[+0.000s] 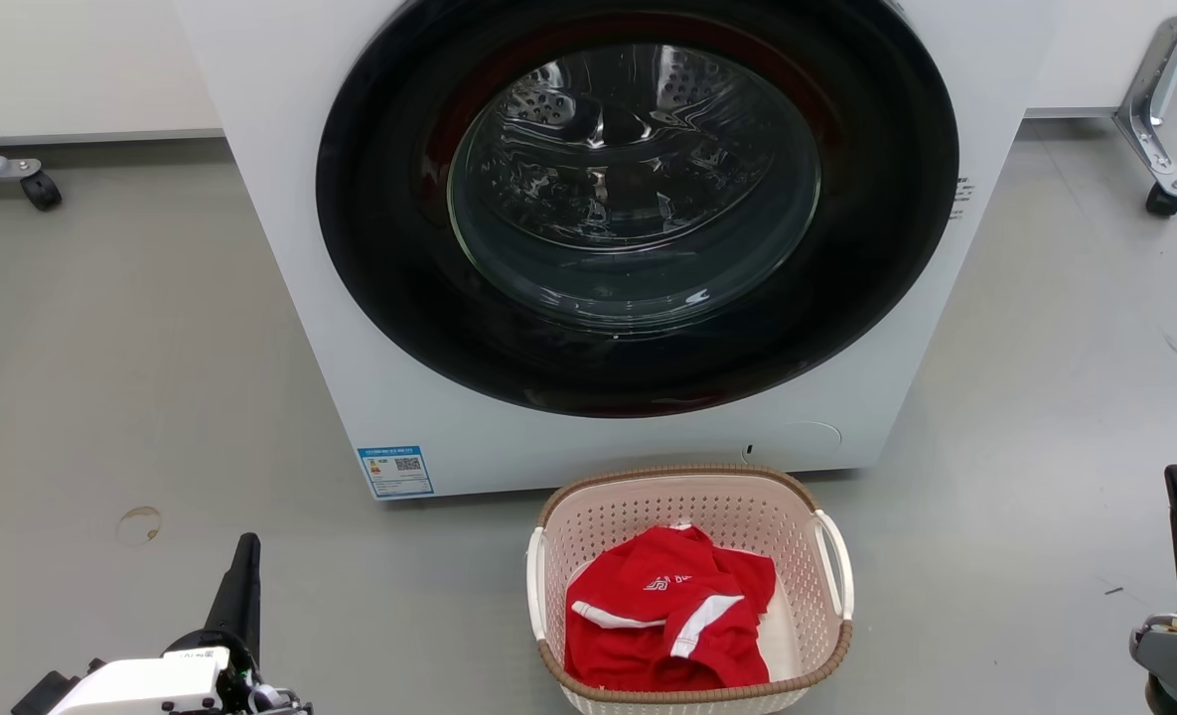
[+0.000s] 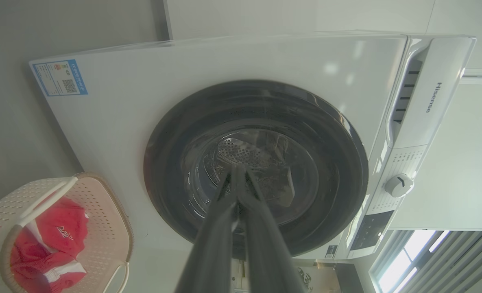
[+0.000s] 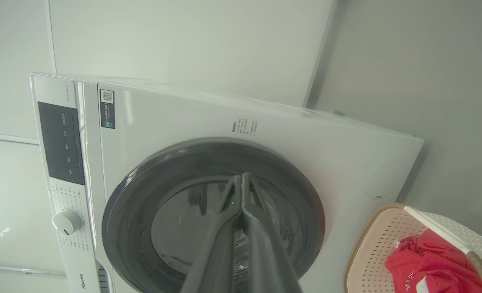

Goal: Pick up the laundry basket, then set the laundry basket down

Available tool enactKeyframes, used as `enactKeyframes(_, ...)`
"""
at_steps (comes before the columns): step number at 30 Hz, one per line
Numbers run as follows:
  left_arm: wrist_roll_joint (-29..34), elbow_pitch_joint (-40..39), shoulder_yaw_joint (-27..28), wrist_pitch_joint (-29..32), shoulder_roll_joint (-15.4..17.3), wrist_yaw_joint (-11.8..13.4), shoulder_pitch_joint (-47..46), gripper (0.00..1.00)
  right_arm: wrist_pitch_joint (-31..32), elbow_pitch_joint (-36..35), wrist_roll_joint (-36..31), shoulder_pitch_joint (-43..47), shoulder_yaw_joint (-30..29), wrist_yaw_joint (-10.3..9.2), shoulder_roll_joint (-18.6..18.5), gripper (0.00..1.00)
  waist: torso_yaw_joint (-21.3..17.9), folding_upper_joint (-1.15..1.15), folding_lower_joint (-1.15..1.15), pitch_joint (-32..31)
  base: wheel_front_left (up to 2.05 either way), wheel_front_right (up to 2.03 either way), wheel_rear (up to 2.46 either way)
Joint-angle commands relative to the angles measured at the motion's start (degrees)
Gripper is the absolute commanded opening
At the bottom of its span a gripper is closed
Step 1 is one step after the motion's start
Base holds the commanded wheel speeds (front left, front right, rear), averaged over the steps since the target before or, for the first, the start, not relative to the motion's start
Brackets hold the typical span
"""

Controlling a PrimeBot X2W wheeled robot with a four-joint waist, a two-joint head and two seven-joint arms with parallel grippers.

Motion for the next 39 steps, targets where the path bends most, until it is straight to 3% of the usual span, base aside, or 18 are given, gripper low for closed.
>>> enactKeyframes(1,-0.4,-1.7,1.8,0.3,0.7,-0.6,-3.1,0.0,0.4,-1.5,-0.4,-2.8,1.0,0.28,-1.4,0.0,0.0,0.0,0.0,0.0,0.0,0.0,0.0)
enactKeyframes(30,-0.4,-1.7,1.8,0.3,0.7,-0.6,-3.1,0.0,0.4,-1.5,-0.4,-2.8,1.0,0.28,-1.4,0.0,0.0,0.0,0.0,0.0,0.0,0.0,0.0)
enactKeyframes(31,0.0,0.0,0.0,0.0,0.0,0.0,0.0,1.0,0.0,0.0,0.0,0.0,0.0,0.0,0.0,1.0,0.0,0.0,0.0,0.0,0.0,0.0,0.0)
enactKeyframes(34,0.1,0.7,-1.3,-1.3,-0.3,0.0,0.8,1.0,-1.1,-0.1,-0.5,1.2,0.8,-0.03,0.6,1.0,0.0,0.0,0.13,-0.1,0.0,0.0,0.0)
enactKeyframes(39,1.5,0.6,-2.2,-2.3,-0.3,0.0,0.8,1.0,-2.2,-0.8,-3.9,1.5,1.5,-0.01,0.0,1.0,0.0,0.0,0.01,0.1,0.0,0.0,0.0)
